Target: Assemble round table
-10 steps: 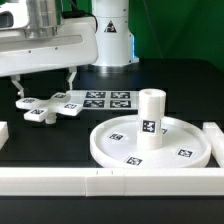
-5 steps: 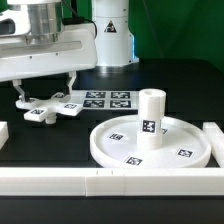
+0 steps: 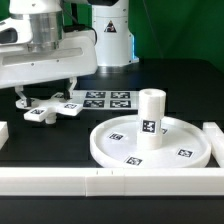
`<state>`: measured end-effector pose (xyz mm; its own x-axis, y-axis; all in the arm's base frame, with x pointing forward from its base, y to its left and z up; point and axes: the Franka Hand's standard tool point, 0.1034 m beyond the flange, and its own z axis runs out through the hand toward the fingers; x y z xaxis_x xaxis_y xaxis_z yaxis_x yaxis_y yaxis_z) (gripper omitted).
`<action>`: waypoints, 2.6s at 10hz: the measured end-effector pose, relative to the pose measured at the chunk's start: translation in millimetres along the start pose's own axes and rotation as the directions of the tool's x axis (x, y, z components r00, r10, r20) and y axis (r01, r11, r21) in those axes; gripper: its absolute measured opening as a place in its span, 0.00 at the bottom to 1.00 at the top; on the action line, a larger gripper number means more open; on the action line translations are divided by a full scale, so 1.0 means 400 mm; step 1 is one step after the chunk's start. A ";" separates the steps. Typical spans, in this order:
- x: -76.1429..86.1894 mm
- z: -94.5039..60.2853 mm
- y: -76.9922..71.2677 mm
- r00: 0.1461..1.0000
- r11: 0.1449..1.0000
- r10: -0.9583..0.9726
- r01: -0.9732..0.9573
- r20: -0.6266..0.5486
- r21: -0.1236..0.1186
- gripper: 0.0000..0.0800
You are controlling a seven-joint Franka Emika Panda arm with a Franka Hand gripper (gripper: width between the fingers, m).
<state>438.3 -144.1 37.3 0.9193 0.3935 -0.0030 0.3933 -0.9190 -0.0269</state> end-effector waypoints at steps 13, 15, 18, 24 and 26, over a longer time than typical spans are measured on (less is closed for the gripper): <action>-0.008 0.031 -0.011 1.000 1.000 -0.003 0.003 0.024 0.018 0.55; -0.008 0.031 -0.011 1.000 1.000 -0.003 0.003 0.024 0.018 0.55; 0.009 0.016 -0.022 1.000 1.000 -0.004 0.004 0.022 0.025 0.55; 0.186 -0.156 -0.167 0.993 0.991 0.122 -0.122 0.005 0.050 0.55; 0.260 -0.194 -0.231 0.979 0.978 0.202 -0.202 0.001 0.052 0.55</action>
Offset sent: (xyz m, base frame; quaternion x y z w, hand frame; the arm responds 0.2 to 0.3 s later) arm -0.0007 0.0010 -0.0057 -0.0009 0.0038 -0.0079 1.0000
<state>498.6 -20.0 117.2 0.9798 0.1995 -0.0096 0.1982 -0.9771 -0.0779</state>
